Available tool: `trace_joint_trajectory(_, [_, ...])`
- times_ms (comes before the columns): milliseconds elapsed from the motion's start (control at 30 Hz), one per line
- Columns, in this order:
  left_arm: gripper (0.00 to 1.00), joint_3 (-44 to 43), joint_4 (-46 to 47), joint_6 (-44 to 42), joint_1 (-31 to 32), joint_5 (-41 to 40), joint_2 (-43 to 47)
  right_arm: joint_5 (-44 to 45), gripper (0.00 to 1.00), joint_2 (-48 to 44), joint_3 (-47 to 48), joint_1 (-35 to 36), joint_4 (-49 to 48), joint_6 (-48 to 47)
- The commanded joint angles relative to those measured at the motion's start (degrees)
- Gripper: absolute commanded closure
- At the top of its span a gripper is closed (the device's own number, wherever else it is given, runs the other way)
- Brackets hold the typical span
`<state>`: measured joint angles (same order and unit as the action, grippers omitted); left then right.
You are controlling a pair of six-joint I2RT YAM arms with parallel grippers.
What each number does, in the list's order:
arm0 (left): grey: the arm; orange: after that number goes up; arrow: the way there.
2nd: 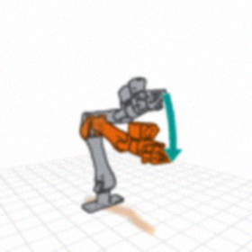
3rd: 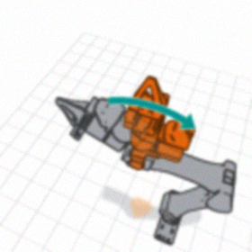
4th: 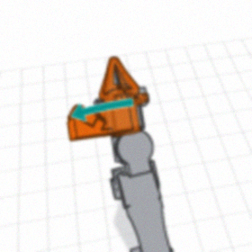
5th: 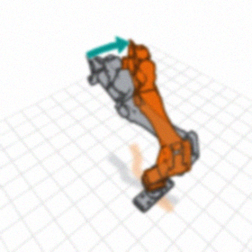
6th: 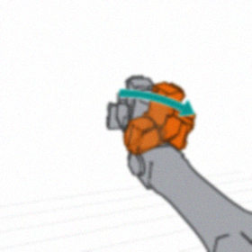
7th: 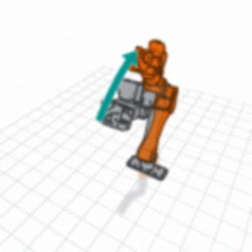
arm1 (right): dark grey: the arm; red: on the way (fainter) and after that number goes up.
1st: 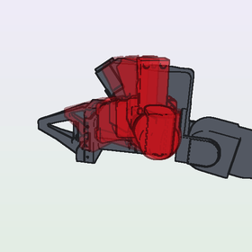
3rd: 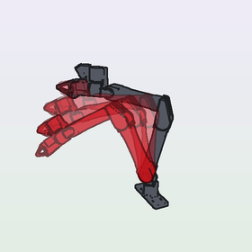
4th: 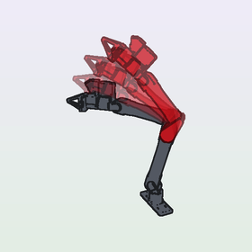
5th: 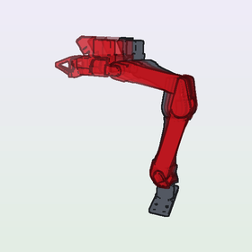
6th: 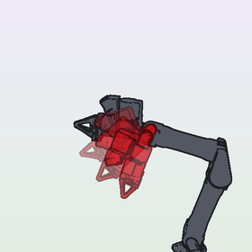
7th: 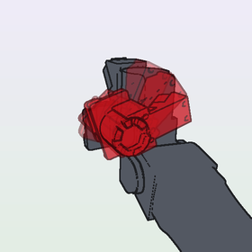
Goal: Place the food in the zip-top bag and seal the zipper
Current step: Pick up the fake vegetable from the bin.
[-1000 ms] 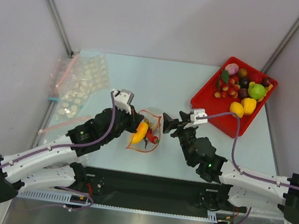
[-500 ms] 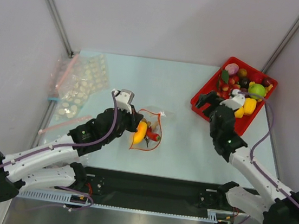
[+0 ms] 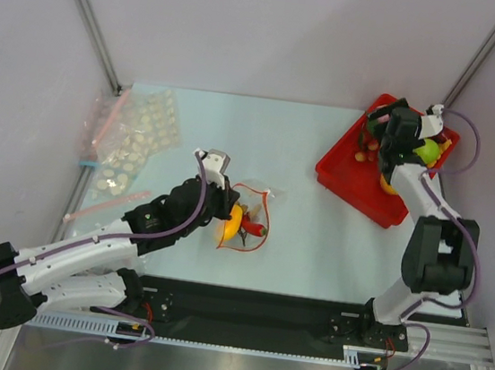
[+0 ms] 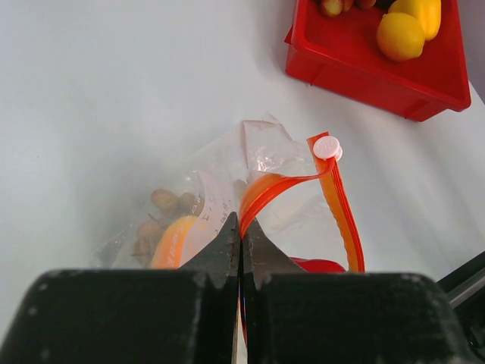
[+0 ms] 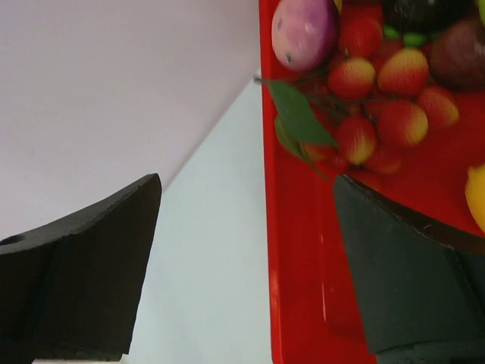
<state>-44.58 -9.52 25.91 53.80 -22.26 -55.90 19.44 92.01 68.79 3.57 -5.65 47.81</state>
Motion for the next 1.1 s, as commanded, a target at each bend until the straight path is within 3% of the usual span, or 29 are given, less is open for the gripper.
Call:
trace_joint_trajectory(0, [1.0, -1.0, 2.8, -0.5, -0.4, -0.1, 0.0, 1.4, 0.0, 8.9, 11.2, -1.9, 1.6, 1.0])
trace_joint_trajectory(433, [1.0, -0.4, 3.4, 0.5, -0.4, 0.7, 1.1, 1.0, 0.0, 38.1, 42.1, -7.1, 5.2, 1.2])
trace_joint_trajectory(700, [1.0, -0.6, 3.1, 0.7, -0.4, 1.3, 0.6, 0.6, 0.0, 49.3, 51.7, -8.0, 4.5, 1.2])
trace_joint_trajectory(867, [1.0, -0.6, 2.8, 0.8, -0.4, 0.9, 1.6, 0.0, 0.0, 52.6, 52.9, -8.1, 3.6, 3.4])
trace_joint_trajectory(933, [1.0, -0.4, 2.8, 0.7, -0.4, 0.6, 1.8, -0.6, 0.08, 53.1, 52.3, -8.1, 2.1, 3.7])
trace_joint_trajectory(967, [1.0, -0.5, 2.8, 0.6, -0.4, 0.4, 1.8, -1.2, 0.21, 53.0, 51.9, -8.1, 1.7, 3.8])
trace_joint_trajectory(1067, [1.0, -0.5, 2.5, 0.7, -0.4, 0.2, 1.7, -1.9, 0.41, 51.3, 48.4, -8.1, -2.4, 3.9])
